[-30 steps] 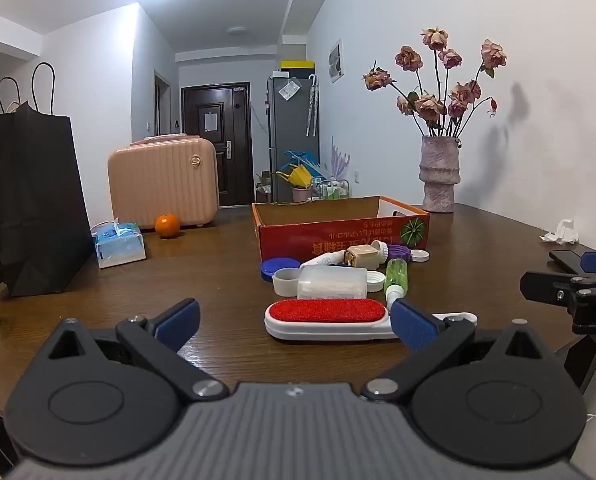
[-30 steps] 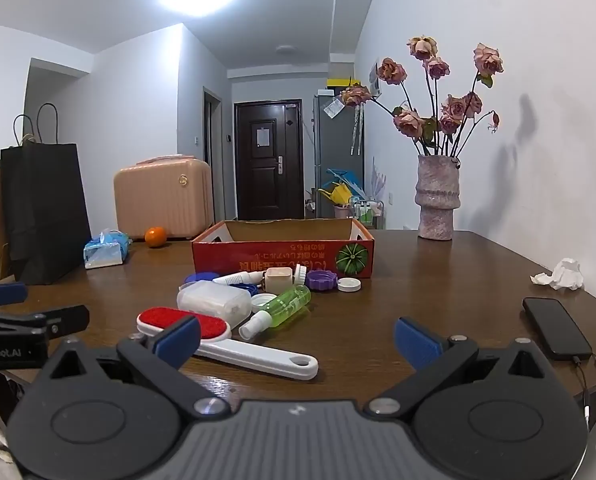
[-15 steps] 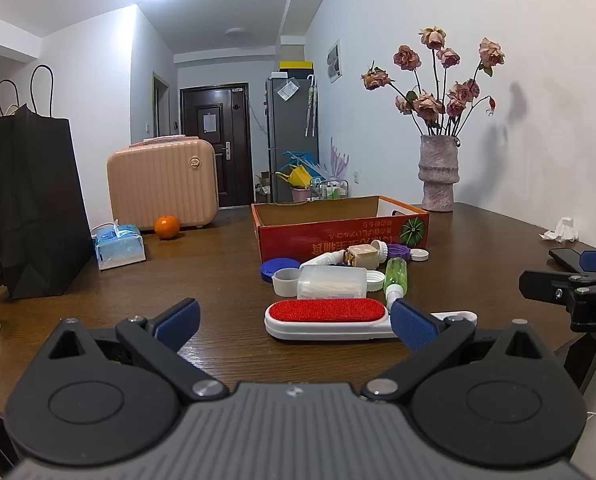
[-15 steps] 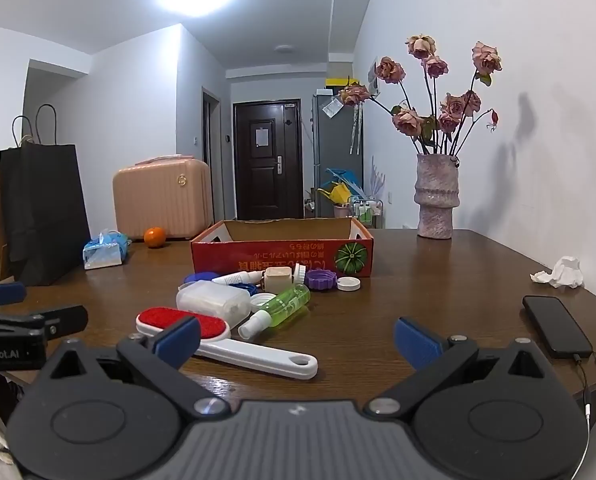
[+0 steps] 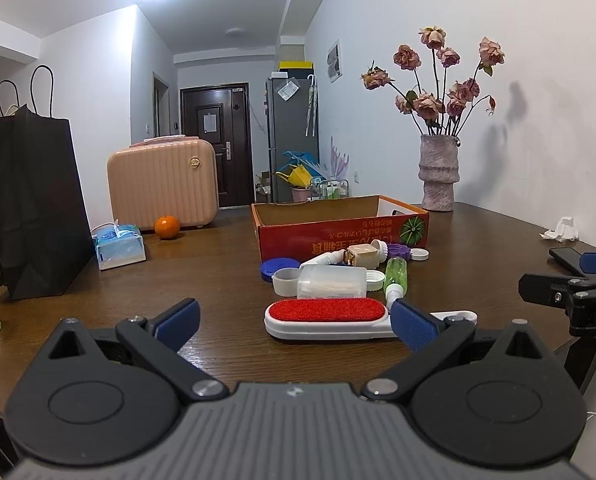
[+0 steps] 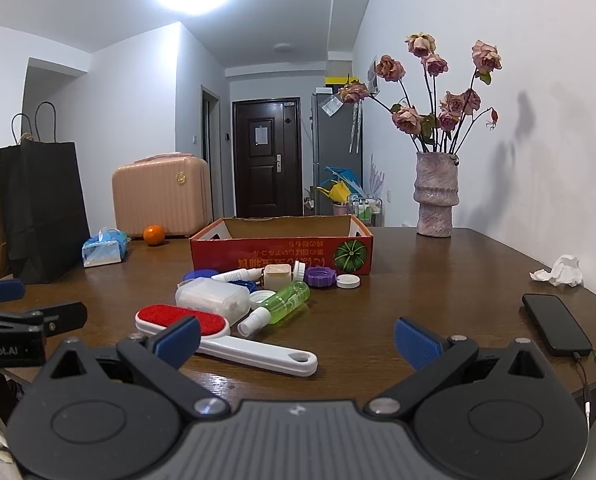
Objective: Organize rigid objects
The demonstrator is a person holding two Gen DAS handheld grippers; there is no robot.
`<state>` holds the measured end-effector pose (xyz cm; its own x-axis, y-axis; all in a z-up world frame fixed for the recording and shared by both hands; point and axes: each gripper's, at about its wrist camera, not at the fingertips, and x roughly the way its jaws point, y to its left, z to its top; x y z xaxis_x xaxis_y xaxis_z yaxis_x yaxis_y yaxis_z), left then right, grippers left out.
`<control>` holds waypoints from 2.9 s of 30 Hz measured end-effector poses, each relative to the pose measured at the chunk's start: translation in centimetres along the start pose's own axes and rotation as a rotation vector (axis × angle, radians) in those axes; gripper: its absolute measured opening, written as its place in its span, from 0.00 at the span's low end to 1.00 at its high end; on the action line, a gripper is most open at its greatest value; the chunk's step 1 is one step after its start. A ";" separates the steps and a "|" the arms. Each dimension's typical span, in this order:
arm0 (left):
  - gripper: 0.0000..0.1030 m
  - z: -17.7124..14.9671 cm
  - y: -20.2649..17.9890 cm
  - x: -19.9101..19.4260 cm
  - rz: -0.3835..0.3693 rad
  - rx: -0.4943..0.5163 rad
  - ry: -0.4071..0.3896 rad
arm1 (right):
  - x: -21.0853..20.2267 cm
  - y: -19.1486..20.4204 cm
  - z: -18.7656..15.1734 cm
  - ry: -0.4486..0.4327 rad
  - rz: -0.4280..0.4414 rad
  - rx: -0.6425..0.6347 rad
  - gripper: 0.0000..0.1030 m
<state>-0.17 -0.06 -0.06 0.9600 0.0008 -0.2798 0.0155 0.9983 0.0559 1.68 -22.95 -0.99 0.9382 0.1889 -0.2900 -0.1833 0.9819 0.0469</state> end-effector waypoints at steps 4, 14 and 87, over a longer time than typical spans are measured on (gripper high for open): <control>1.00 -0.1 0.0 0.1 0.000 0.003 0.004 | 0.0 -0.1 0.0 -0.001 -0.003 0.003 1.00; 1.00 -0.1 -0.3 0.3 0.001 0.016 0.010 | -0.1 -0.2 -0.1 -0.015 0.004 0.008 1.00; 0.70 1.3 6.7 18.7 -0.189 -0.226 0.451 | 16.3 -6.5 0.4 0.365 0.131 0.151 0.30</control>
<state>18.19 6.60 -3.70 0.7300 -0.2046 -0.6521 0.0675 0.9710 -0.2292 18.28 -26.29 -5.64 0.7391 0.3236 -0.5907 -0.2240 0.9452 0.2375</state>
